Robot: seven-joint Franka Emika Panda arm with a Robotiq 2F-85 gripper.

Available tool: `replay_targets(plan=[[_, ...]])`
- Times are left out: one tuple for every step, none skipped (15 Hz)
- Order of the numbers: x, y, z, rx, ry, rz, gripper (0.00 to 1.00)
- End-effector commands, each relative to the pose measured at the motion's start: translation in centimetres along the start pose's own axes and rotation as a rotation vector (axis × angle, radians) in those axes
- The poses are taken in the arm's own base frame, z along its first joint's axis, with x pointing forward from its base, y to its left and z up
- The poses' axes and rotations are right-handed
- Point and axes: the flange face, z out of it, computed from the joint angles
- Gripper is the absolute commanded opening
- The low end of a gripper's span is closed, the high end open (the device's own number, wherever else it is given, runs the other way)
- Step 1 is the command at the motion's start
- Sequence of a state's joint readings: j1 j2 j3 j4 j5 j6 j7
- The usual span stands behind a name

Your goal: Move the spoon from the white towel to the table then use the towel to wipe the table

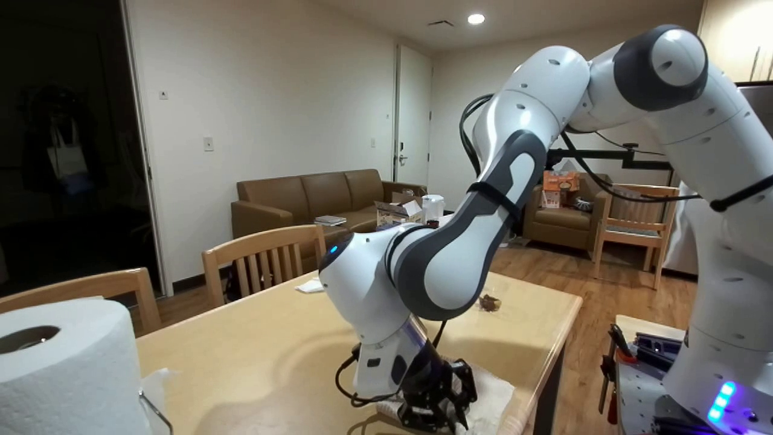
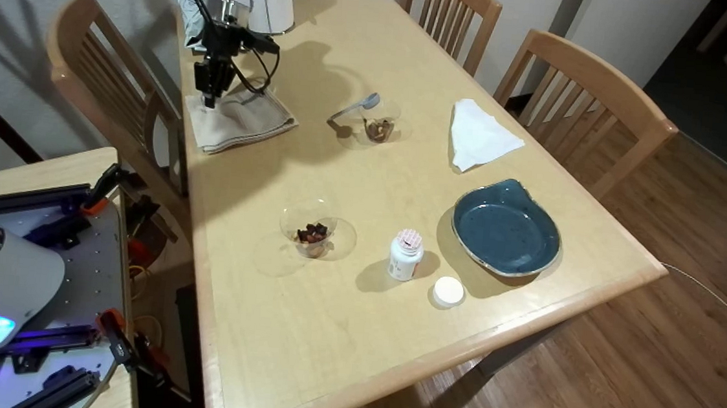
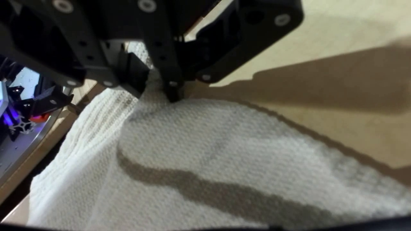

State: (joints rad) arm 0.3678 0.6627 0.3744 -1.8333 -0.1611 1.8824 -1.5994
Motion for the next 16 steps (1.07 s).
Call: replay_targets(plan=[[-0.1, -1.4, 1.0, 0.002, 0.036, 0.018, 0.04], [-0.4, -1.4, 1.1, 0.001, 0.032, 0.02, 0.04], [-0.7, -1.4, 1.2, -0.005, 0.032, 0.017, 0.04], [-1.1, -1.3, 1.3, -0.017, 0.03, 0.018, 0.04], [-1.7, -1.1, 1.3, -0.043, 0.005, 0.014, 0.04], [-2.4, -0.9, 1.2, -0.086, -0.011, -0.003, 0.04], [-2.8, -0.7, 0.9, -0.12, 0.002, -0.017, 0.04], [-3.4, -0.6, 0.6, -0.164, -0.017, -0.016, 0.04], [-4.1, -0.6, 0.3, -0.204, -0.031, -0.026, 0.04], [-4.8, -0.4, 0.0, -0.24, -0.06, -0.035, 0.04], [-5.4, -0.2, -0.4, -0.276, -0.087, -0.037, 0.04], [-6.0, 0.0, -0.7, -0.311, -0.114, -0.043, 0.04], [-6.5, 0.3, -0.9, -0.337, -0.142, -0.051, 0.04], [-7.1, 0.7, -1.1, -0.364, -0.181, -0.056, 0.04], [-7.7, 1.1, -1.3, -0.392, -0.214, -0.059, 0.04], [-8.3, 1.4, -1.6, -0.423, -0.232, -0.059, 0.04]])
